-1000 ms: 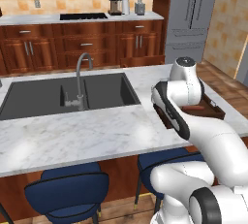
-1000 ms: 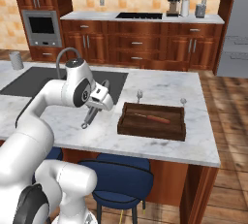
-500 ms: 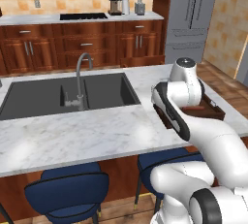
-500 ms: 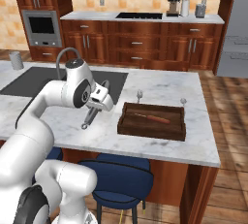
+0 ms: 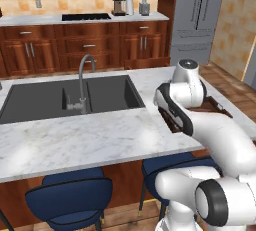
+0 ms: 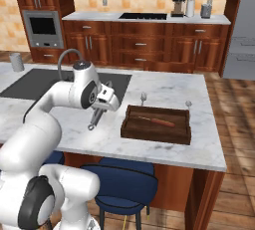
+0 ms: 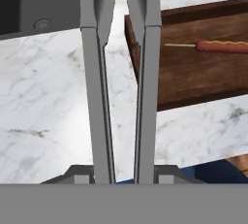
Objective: Take the tongs from the drawer on the right and place them on the dining counter next to the tray containing the hot dog.
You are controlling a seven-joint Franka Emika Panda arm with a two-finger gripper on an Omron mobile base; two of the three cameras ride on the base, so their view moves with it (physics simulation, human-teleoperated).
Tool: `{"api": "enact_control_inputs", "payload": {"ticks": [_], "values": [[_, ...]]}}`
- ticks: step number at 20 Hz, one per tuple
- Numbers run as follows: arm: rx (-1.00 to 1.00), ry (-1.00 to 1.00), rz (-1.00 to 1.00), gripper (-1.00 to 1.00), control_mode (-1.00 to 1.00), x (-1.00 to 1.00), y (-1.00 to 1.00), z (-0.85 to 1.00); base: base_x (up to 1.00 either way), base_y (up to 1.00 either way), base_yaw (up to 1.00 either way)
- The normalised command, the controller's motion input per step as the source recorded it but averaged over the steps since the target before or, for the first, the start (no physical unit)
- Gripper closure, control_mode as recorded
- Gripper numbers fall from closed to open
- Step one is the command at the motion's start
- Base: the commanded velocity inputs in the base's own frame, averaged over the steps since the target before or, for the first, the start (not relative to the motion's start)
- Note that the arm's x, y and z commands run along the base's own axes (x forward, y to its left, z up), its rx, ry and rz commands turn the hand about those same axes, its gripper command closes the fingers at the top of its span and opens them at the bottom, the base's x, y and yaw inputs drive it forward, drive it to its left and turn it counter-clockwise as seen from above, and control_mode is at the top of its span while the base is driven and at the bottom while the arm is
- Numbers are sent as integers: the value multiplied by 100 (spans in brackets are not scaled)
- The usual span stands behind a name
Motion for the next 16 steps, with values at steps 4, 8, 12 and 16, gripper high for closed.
{"api": "enact_control_inputs", "payload": {"ticks": [4, 8, 12, 16], "values": [[0, 9, 12, 100, -100, 58, 0, -1, 0, 0, 0], [0, 10, 6, 100, -100, 41, 0, -2, 0, 0, 0], [0, 9, 2, 100, -100, 23, 0, -12, 0, 0, 0], [-7, 4, 0, 100, -100, 0, 0, -22, 0, 0, 0]]}}
